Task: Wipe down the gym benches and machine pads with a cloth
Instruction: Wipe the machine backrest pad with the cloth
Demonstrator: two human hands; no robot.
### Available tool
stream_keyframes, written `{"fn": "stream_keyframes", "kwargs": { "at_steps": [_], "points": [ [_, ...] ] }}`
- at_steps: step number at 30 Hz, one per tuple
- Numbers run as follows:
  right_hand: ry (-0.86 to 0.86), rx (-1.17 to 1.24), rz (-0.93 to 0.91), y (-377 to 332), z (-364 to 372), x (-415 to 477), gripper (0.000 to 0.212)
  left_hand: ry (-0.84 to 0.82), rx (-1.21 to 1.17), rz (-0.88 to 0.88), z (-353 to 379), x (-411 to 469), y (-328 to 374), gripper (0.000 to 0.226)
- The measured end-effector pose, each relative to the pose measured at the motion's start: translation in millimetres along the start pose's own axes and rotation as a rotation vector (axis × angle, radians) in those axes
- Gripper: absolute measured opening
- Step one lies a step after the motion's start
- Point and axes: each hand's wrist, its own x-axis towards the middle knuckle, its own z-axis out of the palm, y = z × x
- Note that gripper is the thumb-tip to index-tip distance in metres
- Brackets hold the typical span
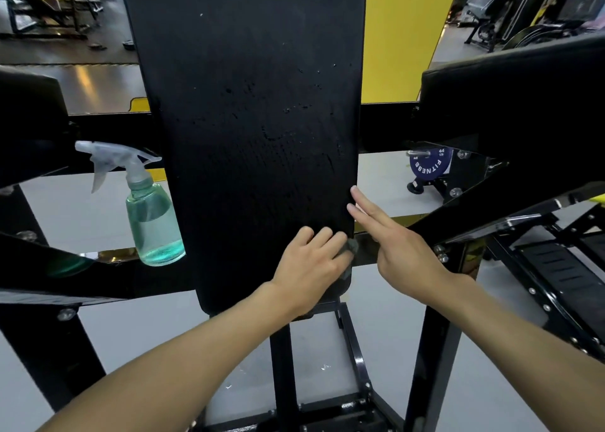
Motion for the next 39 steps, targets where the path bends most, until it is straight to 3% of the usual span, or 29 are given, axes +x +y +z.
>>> {"fn": "stream_keyframes", "kwargs": {
  "at_steps": [4,6,9,11,13,16,22,24,28,33,39],
  "points": [
    [-0.006,0.027,0.041,-9,3,-1,0.096,0.082,-0.062,-0.268,-11,8,-8,0.042],
    [-0.009,0.027,0.054,-13,4,-2,0.097,0.078,-0.066,-0.249,2,-9,5,0.038],
    [-0.004,0.040,0.067,-15,6,-1,0.098,-0.080,-0.084,-0.141,12,-30,17,0.060],
    [0.000,0.052,0.076,-16,9,-1,0.098,-0.059,-0.047,-0.118,3,-25,7,0.051],
    [0.019,0.049,0.070,-17,13,0,0.097,0.036,-0.037,-0.233,-10,-12,-10,0.039],
    [0.046,0.024,0.079,-17,18,-1,0.094,0.122,-0.058,-0.363,-14,-10,-20,0.038],
    [0.104,-0.077,0.080,-26,19,0,0.085,-0.082,-0.023,-0.097,-5,-39,-4,0.043],
    [0.208,-0.210,0.045,-33,16,4,0.072,-0.036,0.007,-0.165,-18,-25,-22,0.031],
    [0.250,-0.400,-0.115,-47,15,20,0.059,0.039,-0.024,-0.312,-18,-27,-31,0.041],
    [0.196,-0.323,-0.140,-54,28,23,0.062,-0.065,-0.031,-0.093,-5,-57,-13,0.047],
    [0.225,-0.285,-0.117,-58,31,23,0.059,0.074,-0.023,-0.341,-16,-57,-40,0.034]
  ]
}}
